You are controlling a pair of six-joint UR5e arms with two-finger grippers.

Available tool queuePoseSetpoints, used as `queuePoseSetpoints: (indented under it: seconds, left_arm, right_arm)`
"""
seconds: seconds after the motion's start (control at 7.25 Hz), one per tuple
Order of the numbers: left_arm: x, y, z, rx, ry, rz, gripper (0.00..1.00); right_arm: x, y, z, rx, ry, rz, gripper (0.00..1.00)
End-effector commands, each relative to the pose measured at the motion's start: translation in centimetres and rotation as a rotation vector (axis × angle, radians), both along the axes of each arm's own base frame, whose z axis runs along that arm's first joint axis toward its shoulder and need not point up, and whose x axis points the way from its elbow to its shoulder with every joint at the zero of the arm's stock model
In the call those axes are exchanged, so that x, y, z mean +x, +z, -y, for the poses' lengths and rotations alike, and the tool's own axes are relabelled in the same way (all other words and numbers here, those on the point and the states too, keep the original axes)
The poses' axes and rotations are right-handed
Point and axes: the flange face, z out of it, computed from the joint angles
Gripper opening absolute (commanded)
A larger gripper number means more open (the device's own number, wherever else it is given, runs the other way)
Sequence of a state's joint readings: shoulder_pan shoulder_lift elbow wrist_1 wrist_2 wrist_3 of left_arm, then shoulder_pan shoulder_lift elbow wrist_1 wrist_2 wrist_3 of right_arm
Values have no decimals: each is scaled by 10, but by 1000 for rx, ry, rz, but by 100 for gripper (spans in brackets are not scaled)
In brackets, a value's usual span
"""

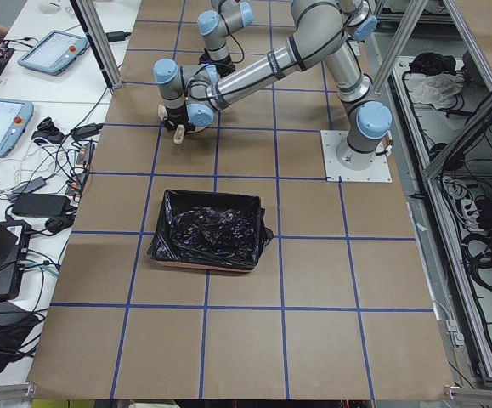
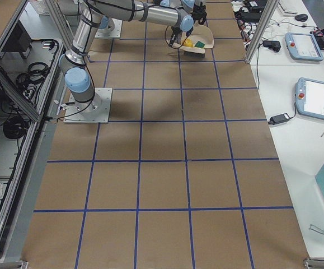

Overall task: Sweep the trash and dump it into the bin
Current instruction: 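Push the remaining items into the dustpan with the brush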

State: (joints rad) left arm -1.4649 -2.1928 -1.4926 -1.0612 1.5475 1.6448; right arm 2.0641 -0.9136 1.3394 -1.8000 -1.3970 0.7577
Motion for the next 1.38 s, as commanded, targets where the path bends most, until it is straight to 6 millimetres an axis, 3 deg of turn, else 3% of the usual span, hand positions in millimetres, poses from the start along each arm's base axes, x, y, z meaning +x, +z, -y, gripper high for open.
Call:
queuePoseSetpoints:
  seconds: [0.0,0.41,1.24]
  left_arm:
    - [1,4,0,-7,-1,-2,2]
    - [2,3,1,-7,-4,-4,2]
    - [2,1,1,-4,-1,-7,2]
  right_arm:
    - [15,-1,7,-18,19,19,7]
    - [38,10,-2,-26,84,78,7]
    - [70,13,-5,-88,128,157,8]
